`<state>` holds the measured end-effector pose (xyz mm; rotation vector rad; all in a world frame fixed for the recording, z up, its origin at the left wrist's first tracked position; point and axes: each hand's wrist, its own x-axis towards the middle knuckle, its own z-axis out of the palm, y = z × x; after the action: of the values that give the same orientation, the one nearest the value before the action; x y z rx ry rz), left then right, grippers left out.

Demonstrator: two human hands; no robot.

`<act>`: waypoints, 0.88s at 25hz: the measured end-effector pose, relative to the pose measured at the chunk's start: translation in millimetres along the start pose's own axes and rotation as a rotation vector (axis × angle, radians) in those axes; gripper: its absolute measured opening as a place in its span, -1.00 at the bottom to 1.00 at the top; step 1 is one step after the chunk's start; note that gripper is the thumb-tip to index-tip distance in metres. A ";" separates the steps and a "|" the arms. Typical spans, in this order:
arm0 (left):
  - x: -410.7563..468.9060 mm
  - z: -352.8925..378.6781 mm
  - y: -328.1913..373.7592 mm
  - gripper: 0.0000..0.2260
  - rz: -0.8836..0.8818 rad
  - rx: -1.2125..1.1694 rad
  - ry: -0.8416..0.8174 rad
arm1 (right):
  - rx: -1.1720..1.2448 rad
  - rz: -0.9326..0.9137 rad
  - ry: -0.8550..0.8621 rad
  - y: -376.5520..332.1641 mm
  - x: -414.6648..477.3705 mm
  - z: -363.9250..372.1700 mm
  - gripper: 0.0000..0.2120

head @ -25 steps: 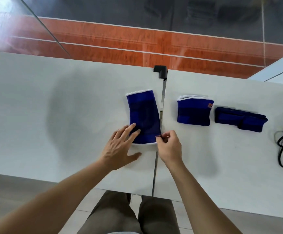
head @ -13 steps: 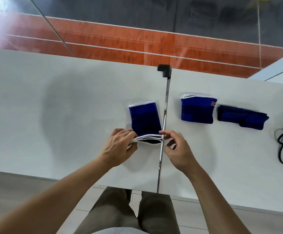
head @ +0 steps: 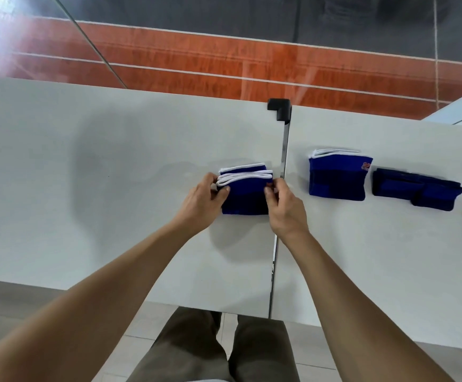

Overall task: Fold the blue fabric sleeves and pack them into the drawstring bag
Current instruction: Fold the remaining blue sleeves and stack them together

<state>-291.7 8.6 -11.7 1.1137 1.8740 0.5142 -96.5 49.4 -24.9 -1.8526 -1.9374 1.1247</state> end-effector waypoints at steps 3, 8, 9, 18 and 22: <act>4.0 8.3 -0.5 -0.80 -0.021 -0.009 0.080 | -0.052 0.005 0.041 -4.7 6.5 5.8 -0.81; 12.7 23.1 9.2 -0.72 -0.151 0.165 0.222 | -0.123 0.108 0.113 -12.7 14.9 16.4 -0.81; 14.1 24.5 13.1 -0.71 -0.195 0.203 0.241 | -0.116 0.145 0.136 -14.1 16.7 18.1 -0.79; 9.3 38.0 36.6 -0.73 -0.387 0.180 0.295 | 0.134 0.347 0.188 -24.9 -4.9 20.6 -0.67; 1.0 35.3 27.4 -0.67 -0.449 0.056 0.213 | 0.366 0.453 0.082 -19.3 -13.8 12.3 -0.63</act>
<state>-248.7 20.8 -11.8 0.6560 2.2532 0.3322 -116.5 34.0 -16.0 -2.1288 -1.1894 1.3875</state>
